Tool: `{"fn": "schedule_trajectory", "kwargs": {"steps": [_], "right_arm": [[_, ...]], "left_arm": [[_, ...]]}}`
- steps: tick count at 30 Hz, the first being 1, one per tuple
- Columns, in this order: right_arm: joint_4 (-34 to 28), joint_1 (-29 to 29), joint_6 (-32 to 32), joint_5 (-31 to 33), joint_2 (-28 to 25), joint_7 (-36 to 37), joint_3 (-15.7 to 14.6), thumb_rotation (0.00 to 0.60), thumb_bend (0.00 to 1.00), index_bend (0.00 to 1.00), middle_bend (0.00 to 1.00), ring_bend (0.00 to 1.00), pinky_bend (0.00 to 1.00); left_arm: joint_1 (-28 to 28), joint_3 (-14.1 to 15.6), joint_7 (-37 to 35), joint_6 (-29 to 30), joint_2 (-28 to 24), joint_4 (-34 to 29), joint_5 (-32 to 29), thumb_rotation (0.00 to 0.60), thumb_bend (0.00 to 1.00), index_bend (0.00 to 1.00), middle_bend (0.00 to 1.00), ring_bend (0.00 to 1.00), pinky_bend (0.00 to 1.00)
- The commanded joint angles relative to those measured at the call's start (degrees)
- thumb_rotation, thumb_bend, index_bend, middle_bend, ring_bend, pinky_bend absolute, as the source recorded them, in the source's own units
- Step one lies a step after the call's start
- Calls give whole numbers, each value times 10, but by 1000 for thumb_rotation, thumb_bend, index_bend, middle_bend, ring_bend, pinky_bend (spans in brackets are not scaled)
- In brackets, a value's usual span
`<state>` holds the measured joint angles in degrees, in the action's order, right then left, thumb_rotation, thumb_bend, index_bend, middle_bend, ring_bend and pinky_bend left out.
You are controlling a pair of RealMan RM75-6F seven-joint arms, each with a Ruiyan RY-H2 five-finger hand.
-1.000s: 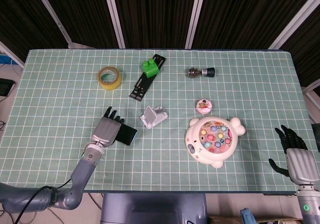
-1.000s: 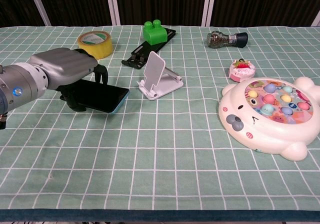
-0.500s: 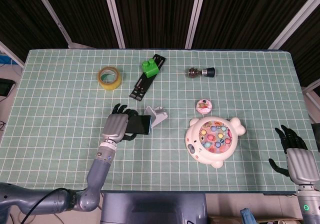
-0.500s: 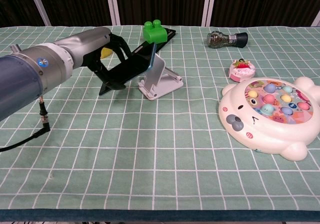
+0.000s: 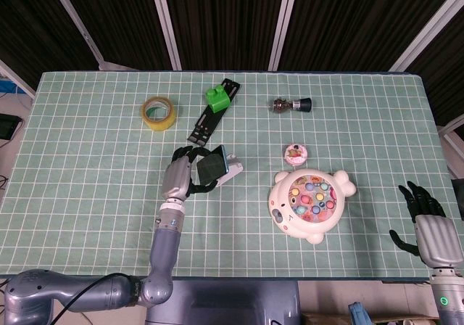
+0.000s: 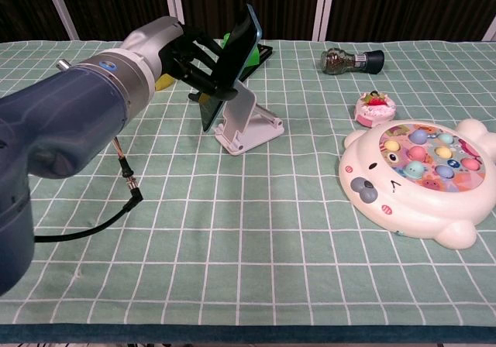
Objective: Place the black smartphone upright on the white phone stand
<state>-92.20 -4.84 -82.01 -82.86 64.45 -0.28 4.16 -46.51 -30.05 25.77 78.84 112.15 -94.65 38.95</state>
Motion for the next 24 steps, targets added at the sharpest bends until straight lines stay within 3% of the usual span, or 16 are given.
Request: {"fn": "schedule_trajectory", "kwargs": {"steps": [1, 15, 24], "right_arm": [[0, 0, 0, 0, 0, 0, 0, 600, 343, 86, 0, 0, 152], [0, 0, 0, -1, -1, 1, 0, 600, 344, 86, 0, 0, 152], [0, 0, 0, -1, 0, 2, 0, 600, 344, 86, 0, 0, 152]], "left_arm": [[-1, -12, -20, 7, 15, 15, 1, 600, 276, 507, 563, 90, 0], [10, -42, -108, 16, 70, 65, 0, 600, 275, 495, 555, 90, 0], [3, -63, -108, 15, 94, 86, -18, 600, 275, 475, 536, 87, 0]]}}
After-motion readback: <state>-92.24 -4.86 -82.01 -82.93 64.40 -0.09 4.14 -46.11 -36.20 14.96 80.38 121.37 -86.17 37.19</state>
